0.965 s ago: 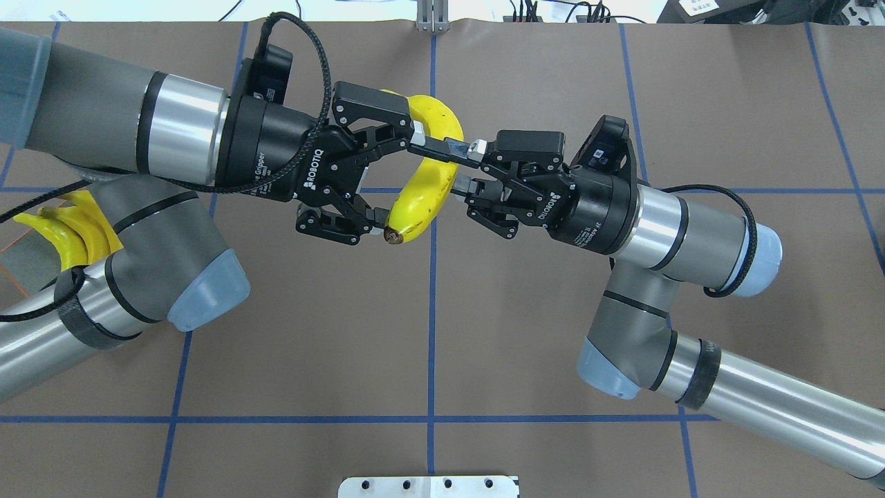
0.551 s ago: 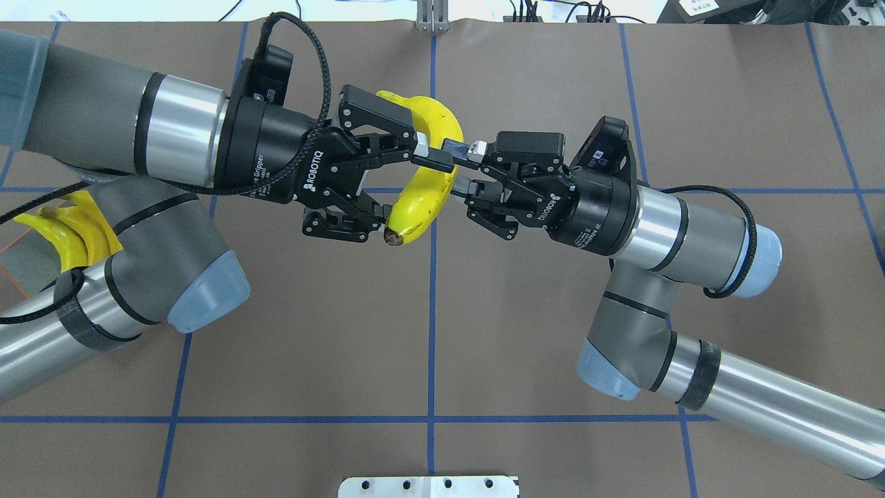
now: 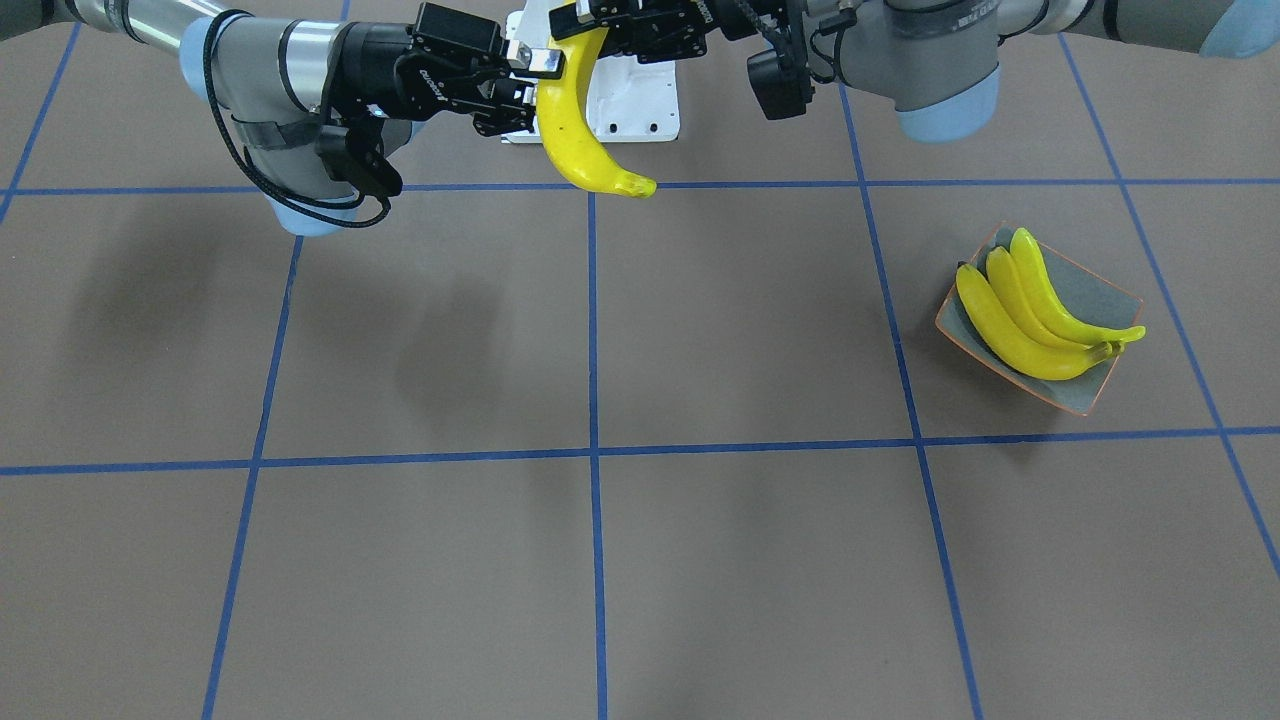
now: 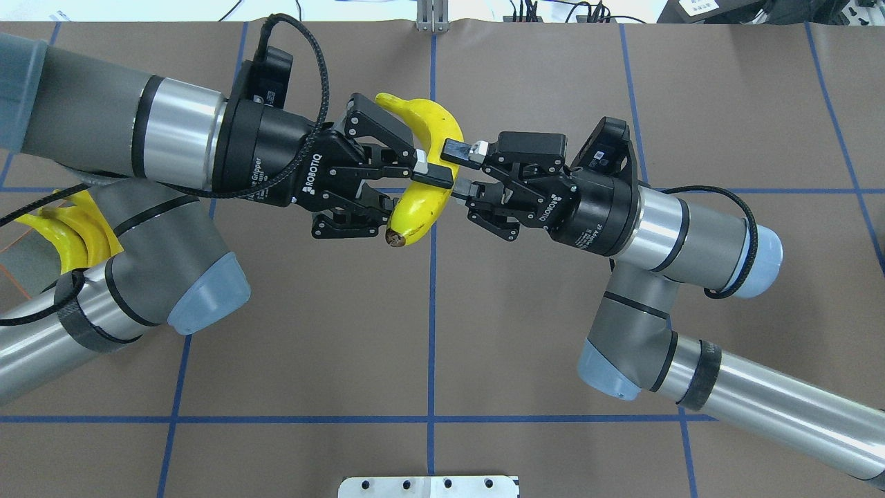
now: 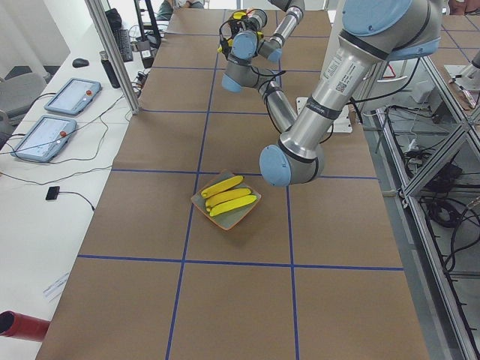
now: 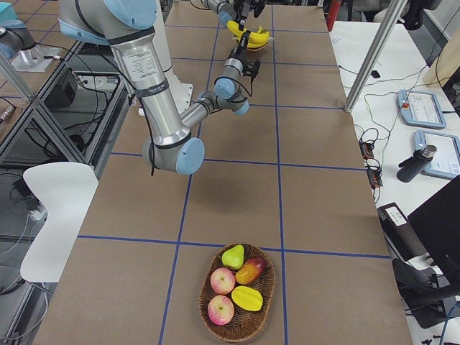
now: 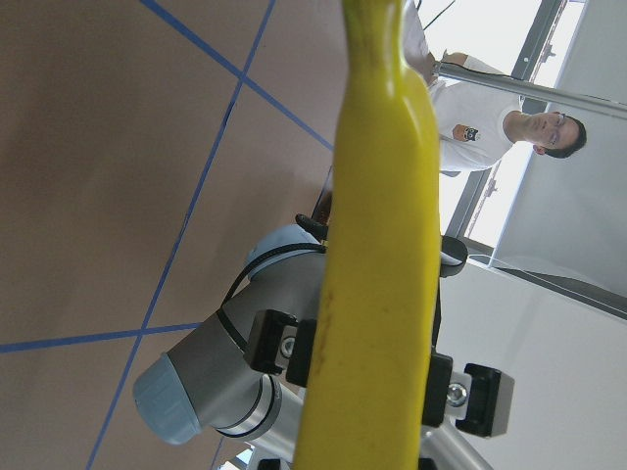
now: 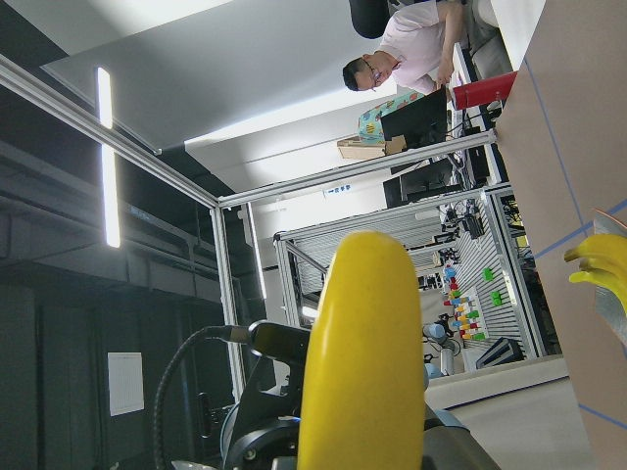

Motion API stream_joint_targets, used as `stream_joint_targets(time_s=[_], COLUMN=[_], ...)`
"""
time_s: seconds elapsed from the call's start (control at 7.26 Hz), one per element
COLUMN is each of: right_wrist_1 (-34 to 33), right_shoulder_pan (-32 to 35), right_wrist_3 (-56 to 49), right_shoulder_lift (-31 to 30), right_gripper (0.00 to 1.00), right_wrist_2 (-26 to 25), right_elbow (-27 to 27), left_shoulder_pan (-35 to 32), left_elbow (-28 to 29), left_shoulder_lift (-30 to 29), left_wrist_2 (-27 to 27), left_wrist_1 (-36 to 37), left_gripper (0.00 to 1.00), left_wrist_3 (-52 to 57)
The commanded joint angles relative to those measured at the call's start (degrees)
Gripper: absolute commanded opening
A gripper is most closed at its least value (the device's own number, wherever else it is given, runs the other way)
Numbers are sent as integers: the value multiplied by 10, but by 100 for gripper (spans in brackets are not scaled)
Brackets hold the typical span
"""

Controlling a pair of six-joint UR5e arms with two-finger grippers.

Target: Transfer all bananas from basket to plate

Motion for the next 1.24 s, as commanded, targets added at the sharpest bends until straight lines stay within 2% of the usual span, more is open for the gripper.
stream_joint_targets(time_s=[0.0,0.41,0.69,0.96,1.1], right_wrist_1=[2,22,21,18,14], right_shoulder_pan=[0,9,16,18,18], right_wrist_3=[-1,-7,-75,-143,-174], right_shoulder_lift=[0,-32,-82,-105,-114], right_gripper=[100,100,100,100,100], right_wrist_2=[-1,-2,-2,-2,-2], right_elbow=[1,5,-3,-42,-65], left_shoulder_pan=[0,-5,-49,-111,-126], left_elbow=[0,-3,-1,-10,-35], left_shoulder_lift=[2,24,112,209,284], left_wrist_2=[1,1,2,2,-4], left_wrist_1=[-2,0,-2,-2,-1], left_gripper=[0,0,0,0,0], left_wrist_3=[0,6,10,20,66])
